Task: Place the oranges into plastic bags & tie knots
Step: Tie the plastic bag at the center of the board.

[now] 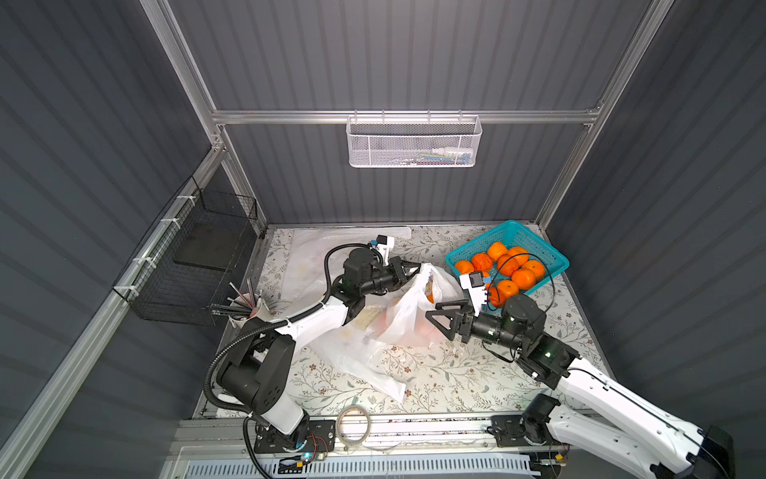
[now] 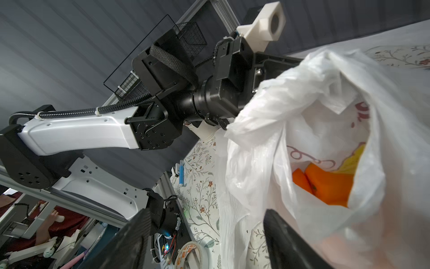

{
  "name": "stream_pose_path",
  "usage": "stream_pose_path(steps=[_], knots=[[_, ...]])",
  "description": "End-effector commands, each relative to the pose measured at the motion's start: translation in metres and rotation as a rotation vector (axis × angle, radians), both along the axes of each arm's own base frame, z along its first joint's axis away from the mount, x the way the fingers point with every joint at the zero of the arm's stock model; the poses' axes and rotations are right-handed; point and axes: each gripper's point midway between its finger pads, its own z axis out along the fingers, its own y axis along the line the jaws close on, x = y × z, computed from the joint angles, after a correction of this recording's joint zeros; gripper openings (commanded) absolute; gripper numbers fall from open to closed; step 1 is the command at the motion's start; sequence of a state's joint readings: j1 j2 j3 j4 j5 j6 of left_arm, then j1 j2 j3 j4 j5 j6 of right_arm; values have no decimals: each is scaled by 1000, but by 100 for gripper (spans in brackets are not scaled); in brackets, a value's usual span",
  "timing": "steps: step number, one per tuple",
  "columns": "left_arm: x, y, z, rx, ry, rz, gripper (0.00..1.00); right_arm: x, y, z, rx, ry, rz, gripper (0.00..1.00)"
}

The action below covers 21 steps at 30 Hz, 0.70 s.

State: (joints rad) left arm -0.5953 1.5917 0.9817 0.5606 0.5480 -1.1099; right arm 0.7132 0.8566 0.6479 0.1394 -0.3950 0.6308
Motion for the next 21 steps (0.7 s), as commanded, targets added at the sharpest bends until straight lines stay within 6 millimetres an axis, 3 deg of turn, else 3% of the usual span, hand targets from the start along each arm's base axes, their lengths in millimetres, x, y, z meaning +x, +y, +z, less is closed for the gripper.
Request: stream_pose_path(steps=[1,11,21], knots=[[-5,2,20,-12,-63,1,0,18,0,11,-2,10,-85,79],[-6,4,20,3,-74,7,0,50,9,5,-75,14,-162,73],[-7,5,20,10,-80,7,0,61,17,5,-69,5,-170,66]])
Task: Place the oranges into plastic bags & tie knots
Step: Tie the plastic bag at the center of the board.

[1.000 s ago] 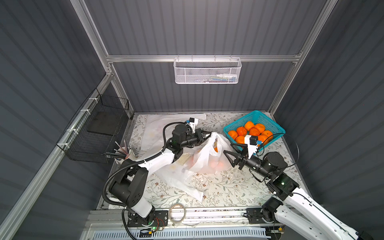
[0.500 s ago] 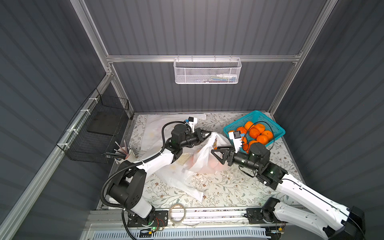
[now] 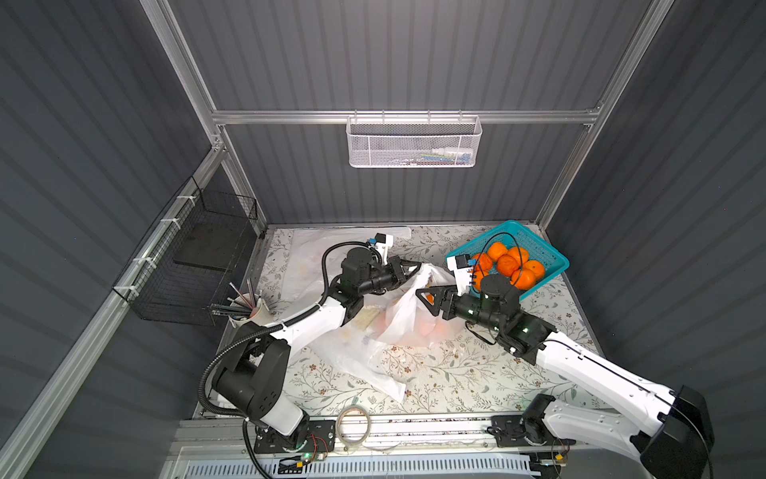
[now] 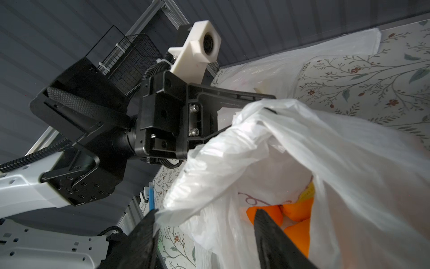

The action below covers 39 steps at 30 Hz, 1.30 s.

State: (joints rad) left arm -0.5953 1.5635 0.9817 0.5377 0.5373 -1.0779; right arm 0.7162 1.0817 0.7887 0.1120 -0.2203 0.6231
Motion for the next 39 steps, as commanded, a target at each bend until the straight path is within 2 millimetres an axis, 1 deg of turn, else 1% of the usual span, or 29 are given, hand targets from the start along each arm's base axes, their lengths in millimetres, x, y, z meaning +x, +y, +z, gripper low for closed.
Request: stream_pose_path(steps=[1,6,8,9,11,14,22,23,26,31,33,39], knots=[[-4,2,12,2,-46,1,0,4,5,21,36,-55,0,66],[-5,2,12,6,-50,2,0,8,7,25,36,-69,-3,62],[-5,3,10,14,-49,5,0,9,7,24,30,-68,-7,58],[-5,3,10,16,-52,6,0,9,6,23,26,-69,-12,55],[-5,4,12,21,-58,10,0,10,4,22,16,-72,-21,46],[-5,5,13,32,-67,16,0,10,1,19,-7,-72,-33,35],[-1,10,15,64,-87,53,0,3,-12,6,-85,-54,-49,4],[0,11,15,68,-87,57,0,2,-14,5,-97,-56,-51,1],[5,16,17,78,-92,74,0,0,-24,0,-152,-62,-76,0],[14,32,17,98,-95,117,0,-3,-41,-6,-247,-83,-109,1],[17,37,15,112,-95,128,0,-6,-44,-7,-276,-93,-98,4],[23,49,12,159,-104,158,0,-16,-40,-7,-290,-120,-25,4]])
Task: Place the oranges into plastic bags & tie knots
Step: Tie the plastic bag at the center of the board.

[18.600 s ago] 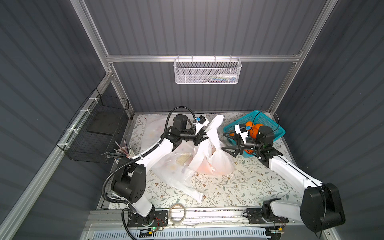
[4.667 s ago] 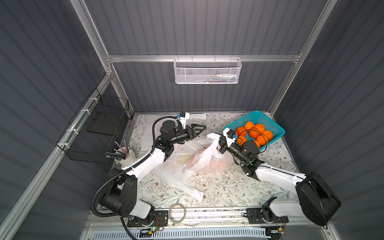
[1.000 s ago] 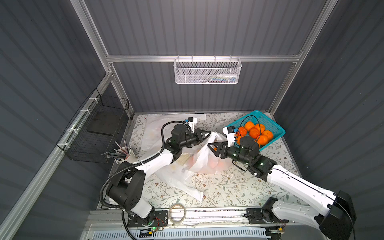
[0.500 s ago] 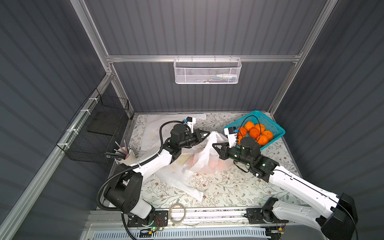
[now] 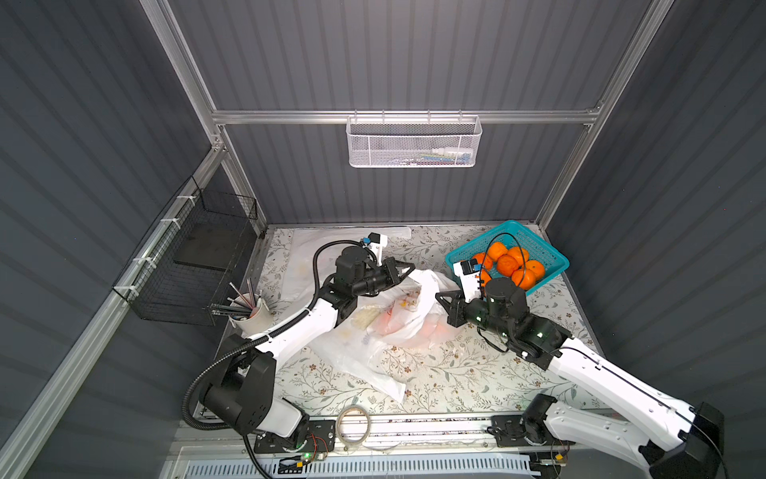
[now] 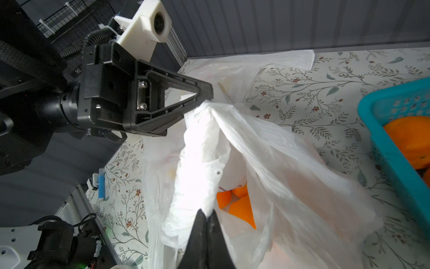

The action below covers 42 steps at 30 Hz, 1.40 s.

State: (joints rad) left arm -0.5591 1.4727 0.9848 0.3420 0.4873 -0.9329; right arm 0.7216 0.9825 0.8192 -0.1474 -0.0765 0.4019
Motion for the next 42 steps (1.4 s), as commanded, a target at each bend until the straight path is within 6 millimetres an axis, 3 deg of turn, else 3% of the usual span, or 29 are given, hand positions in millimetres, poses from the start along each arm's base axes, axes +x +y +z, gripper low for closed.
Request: stream_pose_path(steps=[1,10,21,23,27,31,34,36,39,42], knots=[[22,24,13,44,-61,98,0,-9,-3,5,-42,-23,43,4],[31,34,3,82,-54,125,0,-16,-10,-2,-98,-30,63,0],[35,69,-16,327,-119,232,0,17,-99,-23,-356,-10,-378,0],[33,72,-23,352,-118,238,0,20,-108,-30,-376,14,-414,0],[31,75,-34,377,-113,235,0,19,-100,-38,-346,23,-338,0],[29,70,-32,352,-120,212,0,5,-71,-19,-202,-21,-121,1],[30,63,-27,316,-121,194,0,-13,-57,-1,-107,-46,13,42],[29,59,-25,296,-115,182,0,-23,-55,5,-97,-67,65,59],[29,55,-20,280,-114,164,0,-33,-57,5,-150,-115,124,79],[29,53,-16,272,-117,160,0,-36,-54,2,-200,-161,186,91]])
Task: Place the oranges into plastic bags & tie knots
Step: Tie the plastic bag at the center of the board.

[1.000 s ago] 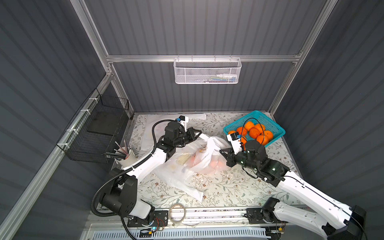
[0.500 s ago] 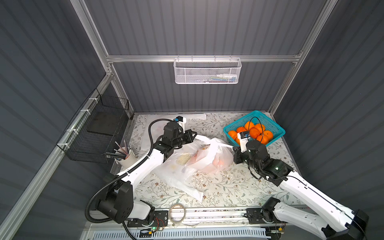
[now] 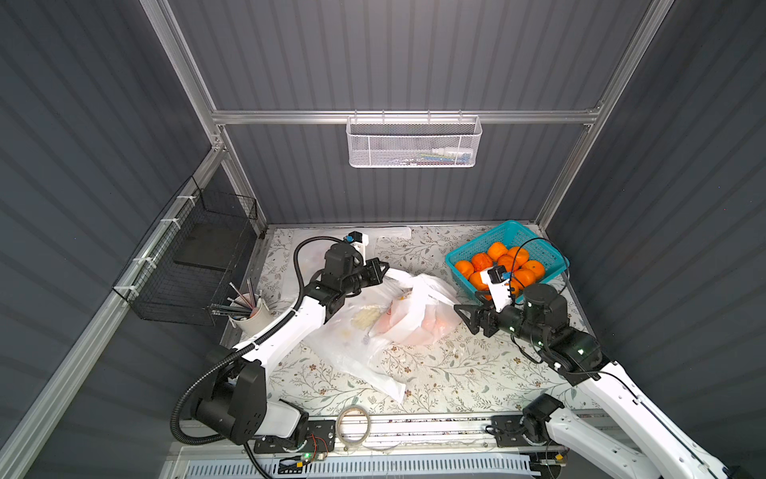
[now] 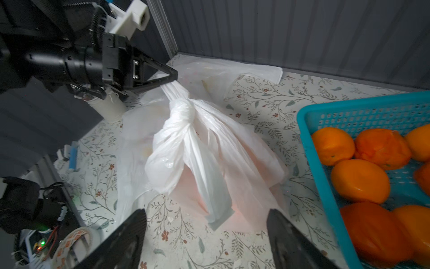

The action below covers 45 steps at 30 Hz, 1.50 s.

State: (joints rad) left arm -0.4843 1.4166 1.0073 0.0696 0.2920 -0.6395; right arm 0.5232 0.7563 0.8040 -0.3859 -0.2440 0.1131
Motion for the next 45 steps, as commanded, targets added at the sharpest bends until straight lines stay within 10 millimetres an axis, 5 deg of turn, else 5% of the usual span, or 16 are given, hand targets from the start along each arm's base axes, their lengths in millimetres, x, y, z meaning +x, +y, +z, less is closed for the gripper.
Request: stream_pose_path(steps=[1,6,10,20,23,26,33,37,45], knots=[[2,-6,14,-33,-19,-18,0,-14,15,-11,-67,-22,172,93],[2,-6,14,-32,-19,-14,0,0,14,-42,-287,-52,184,96],[3,-7,15,-37,-9,-14,0,15,15,-48,-415,-129,175,89],[3,-5,22,-35,-6,-2,1,39,19,-41,-475,-192,119,41],[3,-4,24,-30,-14,-1,7,36,26,-36,-435,-207,146,23],[4,3,27,-10,-22,24,24,33,28,-34,-417,-223,158,1],[2,47,45,44,-47,169,66,35,20,-33,-436,-243,118,0],[-3,71,38,27,47,303,81,36,18,-35,-442,-248,110,0],[-20,33,2,-326,477,286,89,38,18,-38,-447,-258,104,0]])
